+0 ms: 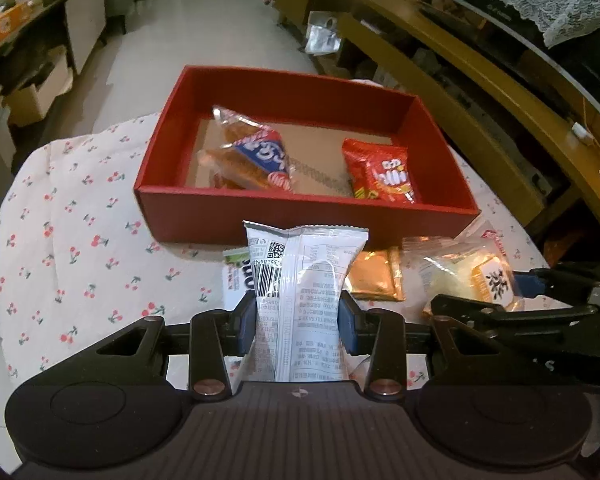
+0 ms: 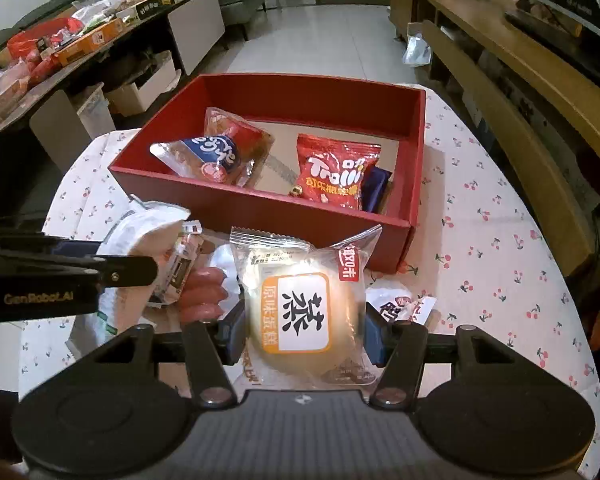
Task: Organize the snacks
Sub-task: 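Carry the white packet and wrapped bun into the red box with both tools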
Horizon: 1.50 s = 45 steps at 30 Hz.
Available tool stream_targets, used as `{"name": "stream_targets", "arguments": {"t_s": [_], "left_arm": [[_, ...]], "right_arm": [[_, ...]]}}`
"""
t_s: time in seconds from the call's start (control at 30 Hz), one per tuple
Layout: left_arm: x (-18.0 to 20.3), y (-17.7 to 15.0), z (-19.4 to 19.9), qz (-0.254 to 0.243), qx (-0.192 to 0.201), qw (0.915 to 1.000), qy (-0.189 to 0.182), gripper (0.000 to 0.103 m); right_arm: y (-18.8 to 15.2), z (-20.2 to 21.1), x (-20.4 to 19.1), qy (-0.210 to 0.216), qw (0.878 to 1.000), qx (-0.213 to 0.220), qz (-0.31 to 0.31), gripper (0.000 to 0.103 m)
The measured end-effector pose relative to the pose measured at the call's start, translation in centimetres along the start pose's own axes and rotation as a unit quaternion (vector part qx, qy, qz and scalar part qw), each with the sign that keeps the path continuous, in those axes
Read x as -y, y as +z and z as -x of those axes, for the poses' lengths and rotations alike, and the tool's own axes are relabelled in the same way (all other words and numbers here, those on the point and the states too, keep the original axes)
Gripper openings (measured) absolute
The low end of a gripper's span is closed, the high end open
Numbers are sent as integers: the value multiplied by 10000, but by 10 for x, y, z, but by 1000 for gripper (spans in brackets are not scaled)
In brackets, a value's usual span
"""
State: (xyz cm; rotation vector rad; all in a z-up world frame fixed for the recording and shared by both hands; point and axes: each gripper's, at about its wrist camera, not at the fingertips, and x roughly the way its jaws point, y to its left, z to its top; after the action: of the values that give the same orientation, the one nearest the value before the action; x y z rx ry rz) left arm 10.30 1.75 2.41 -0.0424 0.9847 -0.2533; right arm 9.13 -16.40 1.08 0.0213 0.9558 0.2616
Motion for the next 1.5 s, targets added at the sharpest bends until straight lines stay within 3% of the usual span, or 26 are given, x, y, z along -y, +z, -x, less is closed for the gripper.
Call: {"name": "stream_targets", "arguments": {"t_s": [0.8,1.23,1.5], "left_arm": [[35,39,11,-286,498,9984,-10,48],[38,54,11,-386,612,9974,-60,48],[25,82,5,-254,787,9965,102,48]], "right_arm": [[30,18,15,83,9983,478,-319,69],[42,12,16,111,9978,534,-384,69],[74,-4,29,-27,9963,625,-591,69]]}}
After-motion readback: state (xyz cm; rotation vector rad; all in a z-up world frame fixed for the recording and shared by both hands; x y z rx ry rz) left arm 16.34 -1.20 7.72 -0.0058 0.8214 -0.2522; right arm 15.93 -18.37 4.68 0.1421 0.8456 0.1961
